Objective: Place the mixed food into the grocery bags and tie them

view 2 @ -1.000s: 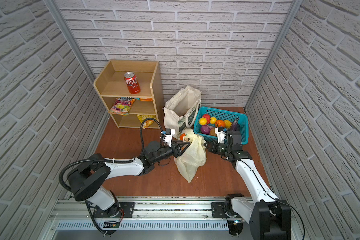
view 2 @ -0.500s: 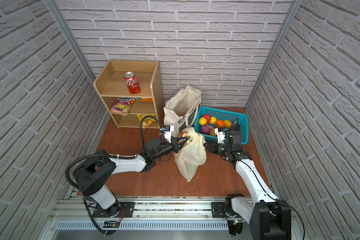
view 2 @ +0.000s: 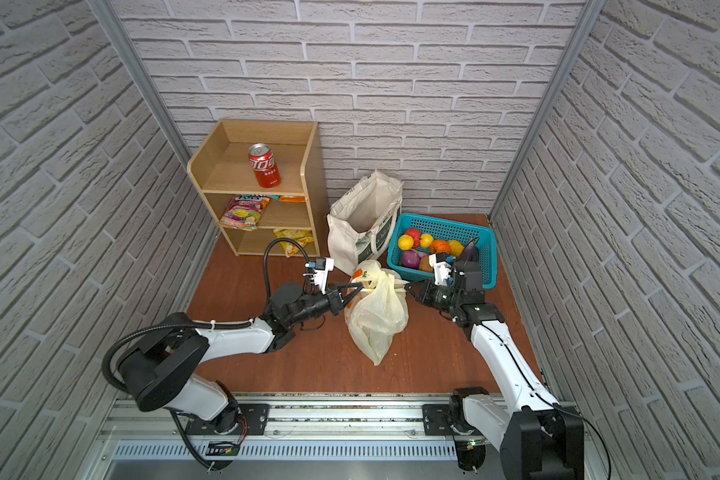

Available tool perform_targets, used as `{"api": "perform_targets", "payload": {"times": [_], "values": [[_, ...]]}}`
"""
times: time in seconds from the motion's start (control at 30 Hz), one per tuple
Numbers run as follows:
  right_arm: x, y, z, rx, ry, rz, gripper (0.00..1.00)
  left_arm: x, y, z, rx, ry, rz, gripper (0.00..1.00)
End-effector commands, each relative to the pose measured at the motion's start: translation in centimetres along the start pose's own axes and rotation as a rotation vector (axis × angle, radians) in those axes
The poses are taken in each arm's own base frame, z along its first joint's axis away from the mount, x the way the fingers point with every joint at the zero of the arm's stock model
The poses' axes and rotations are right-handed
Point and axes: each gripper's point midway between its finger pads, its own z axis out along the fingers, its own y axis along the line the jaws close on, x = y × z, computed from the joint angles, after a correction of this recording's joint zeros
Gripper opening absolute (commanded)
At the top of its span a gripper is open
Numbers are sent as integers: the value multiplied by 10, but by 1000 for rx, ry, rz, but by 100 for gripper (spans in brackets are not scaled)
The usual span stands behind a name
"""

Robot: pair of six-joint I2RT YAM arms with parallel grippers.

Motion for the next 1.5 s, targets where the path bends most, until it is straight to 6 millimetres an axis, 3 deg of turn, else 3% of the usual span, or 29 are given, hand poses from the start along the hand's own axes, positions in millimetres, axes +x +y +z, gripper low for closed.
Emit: {"api": "perform_targets", "payload": {"times": [0.0, 0.07, 0.23, 0.5, 0.6, 0.7, 0.83, 0.93, 1.33, 1.43, 1.47], "values": [[-33, -75, -24, 319, -213, 86, 5, -61, 2, -30, -40, -200, 86, 0], [-33, -79, -25, 333, -224, 101, 5, -65, -4, -34, -42, -198, 118, 0], [-32, -99, -33, 380, -276, 163, 5, -72, 7, -53, -113, -235, 132, 0], [-32, -98, -35, 359, -287, 164, 5, -69, 19, -66, -189, -233, 150, 0], [-39, -65, -23, 180, -257, 89, 5, -66, 19, -61, -177, -206, 149, 0], [-40, -16, -14, -31, -201, -19, 9, -61, 21, -55, -167, -182, 145, 0], [-23, 38, -10, -135, -128, -176, 42, -56, 24, -52, -167, -171, 138, 0], [-7, 62, -1, -171, -75, -229, 52, -54, 27, -51, -171, -166, 137, 0], [54, 116, 45, -283, 81, -320, 54, -50, 32, -50, -188, -141, 136, 0], [62, 125, 55, -297, 106, -331, 43, -49, 34, -49, -188, -132, 133, 0], [62, 129, 58, -305, 108, -334, 34, -48, 34, -48, -187, -130, 134, 0]]}}
